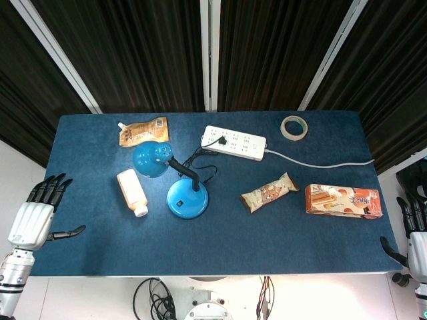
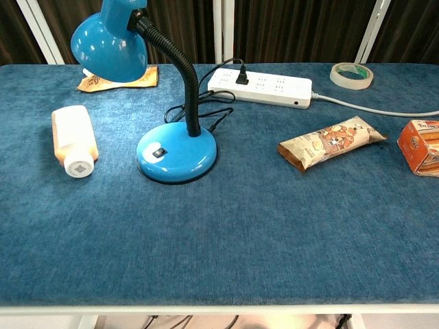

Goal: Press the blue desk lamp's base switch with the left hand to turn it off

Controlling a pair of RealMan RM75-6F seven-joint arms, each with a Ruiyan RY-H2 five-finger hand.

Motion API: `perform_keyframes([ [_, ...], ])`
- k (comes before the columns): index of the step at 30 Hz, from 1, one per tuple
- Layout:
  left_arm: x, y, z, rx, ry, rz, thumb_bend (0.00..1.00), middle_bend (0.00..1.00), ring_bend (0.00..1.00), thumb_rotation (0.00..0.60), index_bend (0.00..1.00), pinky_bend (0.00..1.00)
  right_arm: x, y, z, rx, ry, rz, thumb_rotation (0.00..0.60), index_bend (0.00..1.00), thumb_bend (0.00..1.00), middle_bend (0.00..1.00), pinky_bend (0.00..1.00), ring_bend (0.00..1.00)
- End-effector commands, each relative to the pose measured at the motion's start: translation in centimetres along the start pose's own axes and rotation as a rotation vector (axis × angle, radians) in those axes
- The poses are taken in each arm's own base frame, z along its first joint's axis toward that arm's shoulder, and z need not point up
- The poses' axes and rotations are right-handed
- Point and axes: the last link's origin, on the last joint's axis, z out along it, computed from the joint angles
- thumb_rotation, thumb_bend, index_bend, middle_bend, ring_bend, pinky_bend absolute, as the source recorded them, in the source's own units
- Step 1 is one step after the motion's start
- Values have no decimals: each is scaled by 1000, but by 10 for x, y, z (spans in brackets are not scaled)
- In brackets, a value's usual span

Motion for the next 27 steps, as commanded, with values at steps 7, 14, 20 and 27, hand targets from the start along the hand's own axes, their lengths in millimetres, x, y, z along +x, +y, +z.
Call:
perform_keyframes([
  [7, -2, 8, -1, -30, -1, -17, 0, 13, 0, 464, 71, 122, -1, 1, -2, 3, -5, 5, 600, 0, 185, 0, 0, 0],
  [14, -18, 34, 1, -140, -7, -64, 224, 596, 579, 600, 91, 709, 1, 3, 0, -6, 6, 12, 600, 0, 189, 0, 0, 0],
  [20, -49, 84, 13, -297, -112, -100, 366, 844, 807, 600, 141, 879, -2, 2, 1, -12, -4, 8, 600, 0, 191, 0, 0, 0],
  [27, -90, 137, 32, -389, -274, -85, 409, 867, 820, 600, 135, 883, -1, 2, 0, -16, -4, 16, 600, 0, 194, 0, 0, 0],
])
